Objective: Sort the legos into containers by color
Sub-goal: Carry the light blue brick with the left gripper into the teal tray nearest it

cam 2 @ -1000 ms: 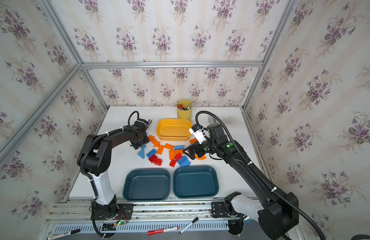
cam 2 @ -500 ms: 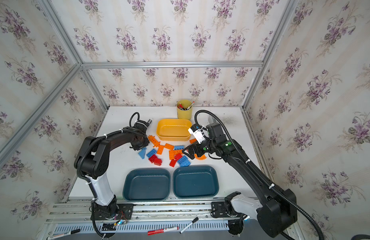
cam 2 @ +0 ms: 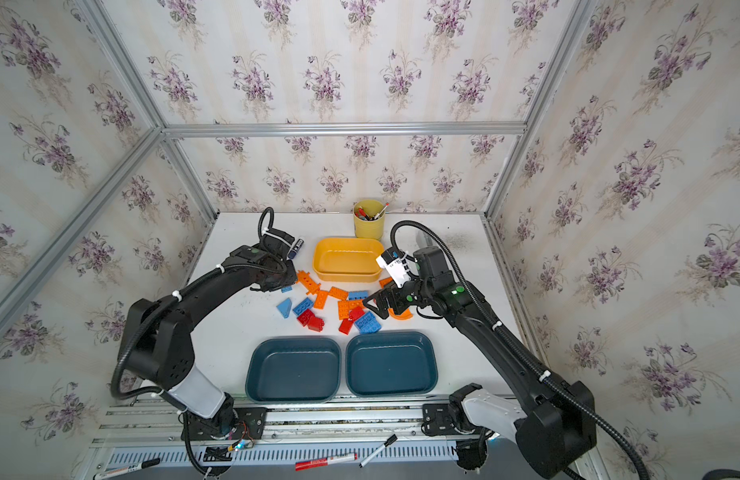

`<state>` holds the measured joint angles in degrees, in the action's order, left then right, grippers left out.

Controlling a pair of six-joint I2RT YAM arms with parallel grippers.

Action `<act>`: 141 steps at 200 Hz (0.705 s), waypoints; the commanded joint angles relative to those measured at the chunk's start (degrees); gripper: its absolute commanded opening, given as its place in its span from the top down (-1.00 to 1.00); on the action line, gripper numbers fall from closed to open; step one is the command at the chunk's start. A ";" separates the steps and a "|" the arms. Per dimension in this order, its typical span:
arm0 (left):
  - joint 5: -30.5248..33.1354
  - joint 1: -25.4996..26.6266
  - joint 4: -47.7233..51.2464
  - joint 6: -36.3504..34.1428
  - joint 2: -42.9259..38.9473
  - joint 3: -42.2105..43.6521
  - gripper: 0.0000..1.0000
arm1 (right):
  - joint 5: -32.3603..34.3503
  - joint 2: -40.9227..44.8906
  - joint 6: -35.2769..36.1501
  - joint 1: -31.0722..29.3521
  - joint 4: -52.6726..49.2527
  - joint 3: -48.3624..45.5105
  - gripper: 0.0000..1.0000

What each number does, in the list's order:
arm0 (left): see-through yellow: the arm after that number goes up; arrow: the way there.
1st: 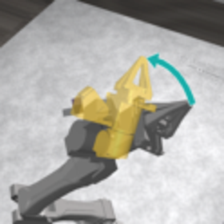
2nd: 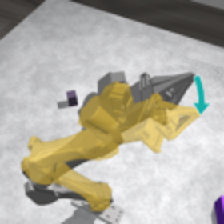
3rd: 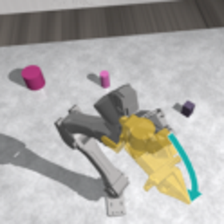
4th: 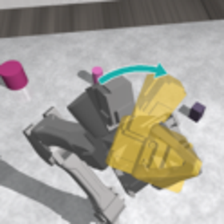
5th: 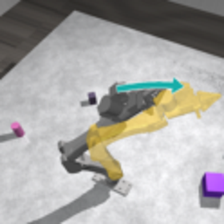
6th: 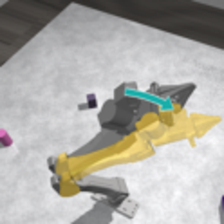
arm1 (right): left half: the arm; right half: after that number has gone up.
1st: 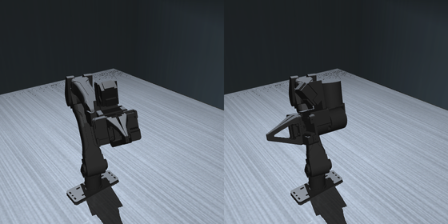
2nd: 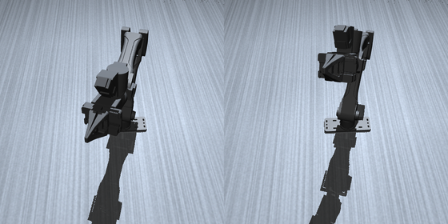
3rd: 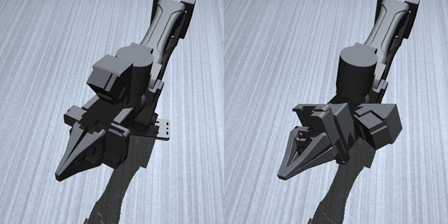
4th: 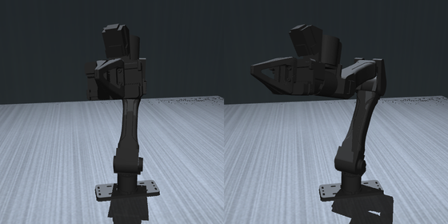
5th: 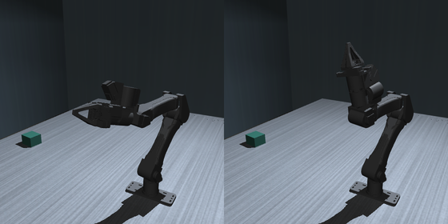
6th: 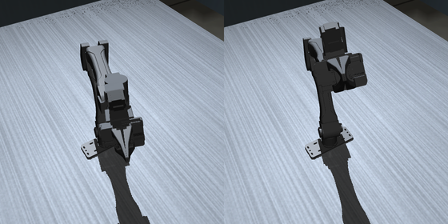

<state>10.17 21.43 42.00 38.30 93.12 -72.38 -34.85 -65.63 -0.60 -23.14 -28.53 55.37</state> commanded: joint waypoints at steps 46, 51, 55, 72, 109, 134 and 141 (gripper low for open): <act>-6.08 9.86 14.94 2.65 -18.56 10.04 0.38 | -1.18 0.85 -0.15 0.02 2.01 -1.26 -0.99; -6.62 10.75 15.60 3.57 -20.16 11.06 0.38 | -1.08 0.89 -0.11 0.02 1.98 -1.40 -0.99; -7.01 11.50 16.12 4.44 -21.37 11.73 0.38 | -1.10 0.92 -0.10 -0.01 1.97 -1.46 -0.99; -7.61 15.24 18.73 8.64 -26.88 14.66 0.38 | -1.01 0.92 0.40 -0.02 1.47 -1.50 -0.99; -10.24 22.98 22.12 17.05 -33.82 21.66 0.38 | -0.74 0.59 1.47 0.00 0.40 -1.53 -0.99; -10.75 24.86 20.86 19.66 -35.28 27.64 0.37 | -0.83 0.32 1.32 0.02 1.15 -1.85 -0.99; -10.55 24.89 20.03 19.62 -35.21 28.65 0.36 | -0.99 0.34 1.10 0.02 1.37 -2.02 -0.99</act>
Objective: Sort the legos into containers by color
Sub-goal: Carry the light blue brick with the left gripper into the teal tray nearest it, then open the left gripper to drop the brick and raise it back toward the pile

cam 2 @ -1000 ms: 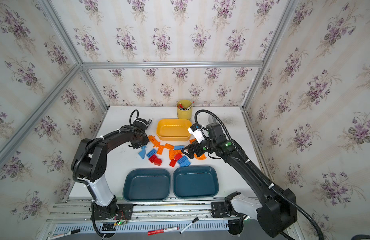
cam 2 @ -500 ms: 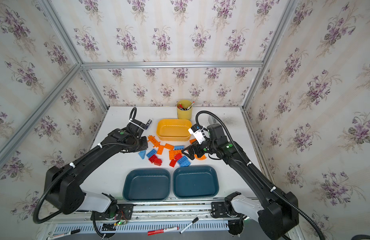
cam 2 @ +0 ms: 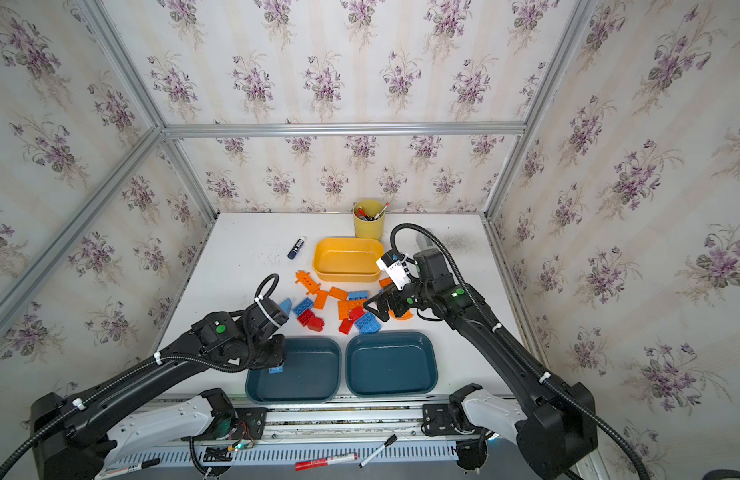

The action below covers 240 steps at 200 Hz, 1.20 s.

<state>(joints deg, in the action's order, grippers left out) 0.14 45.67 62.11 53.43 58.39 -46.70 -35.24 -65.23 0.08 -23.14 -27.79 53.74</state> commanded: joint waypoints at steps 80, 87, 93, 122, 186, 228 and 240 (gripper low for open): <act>7.08 -1.59 2.25 -1.63 4.14 -5.33 -0.36 | -0.83 1.42 -0.16 0.02 1.05 -1.08 -0.99; 7.70 -3.14 2.16 -3.20 5.33 -6.64 -0.36 | -0.88 1.42 -0.21 0.02 1.18 -1.19 -0.99; 8.21 -4.58 2.15 -4.66 6.61 -8.00 -0.36 | -0.92 1.51 -0.25 0.02 1.22 -1.25 -0.99; 11.72 -10.25 -1.10 -11.41 12.55 -13.49 -0.39 | -0.70 1.77 -0.60 0.02 1.47 -1.20 -0.99; 8.60 -20.55 -13.89 -21.52 27.53 -14.67 -0.41 | 0.38 2.45 -0.91 0.02 1.22 -1.52 -0.99; 10.75 -22.38 -18.32 -23.65 33.31 -16.82 -0.41 | 1.07 2.33 -1.04 0.02 1.13 -2.00 -0.99; 11.60 -22.38 -17.94 -27.65 34.49 -18.20 -0.41 | 1.05 2.08 -1.04 -0.02 1.16 -1.92 -0.99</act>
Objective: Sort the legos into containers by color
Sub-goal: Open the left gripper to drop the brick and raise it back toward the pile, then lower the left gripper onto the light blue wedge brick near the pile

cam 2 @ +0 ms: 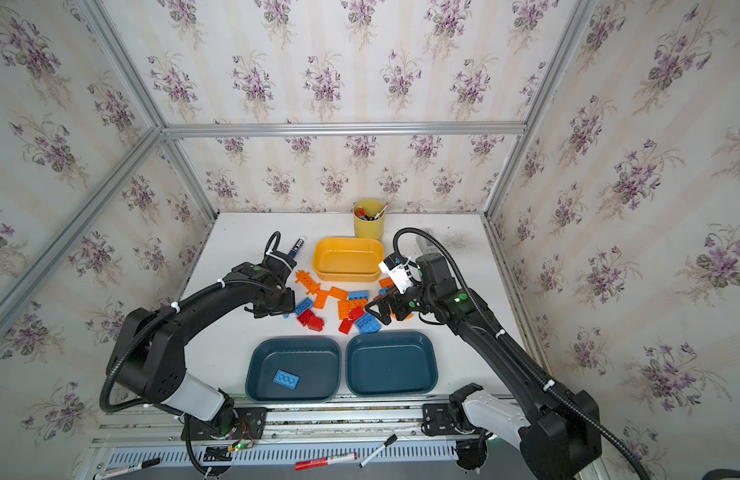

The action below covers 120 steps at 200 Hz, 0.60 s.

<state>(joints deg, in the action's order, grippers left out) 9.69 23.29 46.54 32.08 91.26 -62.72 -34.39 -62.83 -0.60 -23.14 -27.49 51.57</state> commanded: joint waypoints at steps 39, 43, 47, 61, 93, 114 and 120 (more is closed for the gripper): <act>1.50 0.08 1.35 -27.11 2.30 -4.49 -0.47 | 0.30 -0.71 -0.45 0.02 1.18 -0.13 -0.99; 1.81 0.09 1.77 -28.59 2.24 -4.59 -0.47 | 0.23 -0.80 -0.45 0.02 1.20 -0.15 -0.99; 2.05 0.08 2.16 -30.05 2.17 -4.79 -0.48 | 0.20 -0.88 -0.53 0.02 1.25 -0.18 -0.99; 1.92 0.09 3.10 -34.58 2.16 -4.79 -0.48 | 0.12 -0.94 -0.63 0.02 1.36 -0.35 -0.99; 0.43 0.00 0.32 -42.32 4.89 -3.40 -0.47 | 0.11 -0.89 -0.63 0.02 1.13 -0.42 -0.99; -0.84 -0.36 -0.77 -45.01 7.53 -4.22 -0.46 | 0.03 -0.80 -0.63 0.02 0.69 -0.29 -0.99; -1.99 -0.72 -0.98 -45.57 7.89 -4.45 -0.46 | 0.16 -0.72 -0.63 0.02 0.58 -0.28 -0.99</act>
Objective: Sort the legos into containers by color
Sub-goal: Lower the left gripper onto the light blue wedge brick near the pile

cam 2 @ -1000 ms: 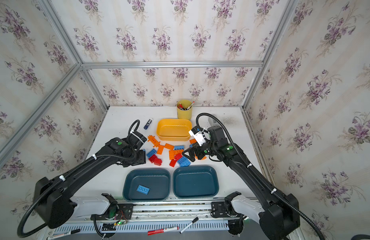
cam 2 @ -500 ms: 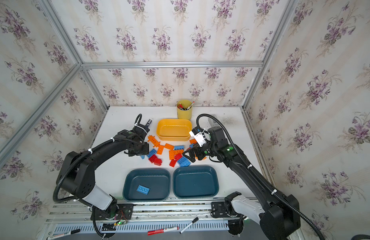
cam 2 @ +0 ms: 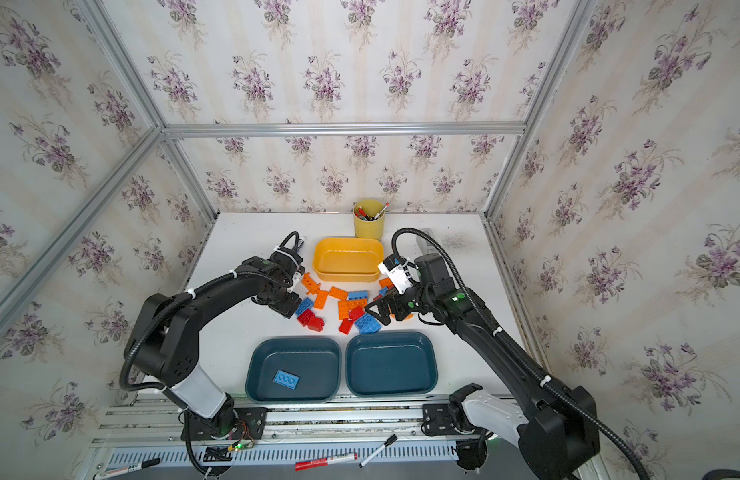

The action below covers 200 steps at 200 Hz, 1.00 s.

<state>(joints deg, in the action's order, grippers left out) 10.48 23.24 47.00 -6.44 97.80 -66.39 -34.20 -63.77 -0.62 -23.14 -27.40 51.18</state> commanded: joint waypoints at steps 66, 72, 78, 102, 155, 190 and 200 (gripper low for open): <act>-4.13 -3.12 -2.64 -7.59 5.06 -0.96 -0.38 | 0.79 1.21 -0.87 0.02 0.33 -0.76 -0.99; -4.15 -3.27 -2.61 -7.54 5.35 -0.86 -0.36 | 0.75 1.19 -0.87 0.02 0.27 -0.80 -0.99; -4.28 -3.42 -2.68 -7.54 5.59 -0.97 -0.34 | 0.80 1.28 -0.87 0.02 0.32 -0.86 -0.99; -6.17 -3.78 -3.03 -7.76 5.89 -1.39 -0.17 | 1.05 1.43 -0.65 0.00 0.16 -0.99 -0.99; -8.58 -5.05 -2.00 -6.77 7.10 -1.42 0.08 | 0.75 0.95 -0.71 0.02 0.47 -1.08 -0.99; -8.81 -5.14 -0.61 -6.85 7.62 -1.18 -0.08 | 0.71 0.58 -0.70 0.02 0.66 -1.04 -0.99; -8.88 -5.14 -0.47 -6.86 7.56 -1.24 -0.21 | 0.62 0.40 -0.69 0.02 0.68 -0.93 -0.99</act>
<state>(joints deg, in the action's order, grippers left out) 2.96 18.20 44.95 -12.95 105.32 -67.64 -33.54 -63.09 -1.21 -23.14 -27.70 50.09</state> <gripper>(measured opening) 0.550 0.996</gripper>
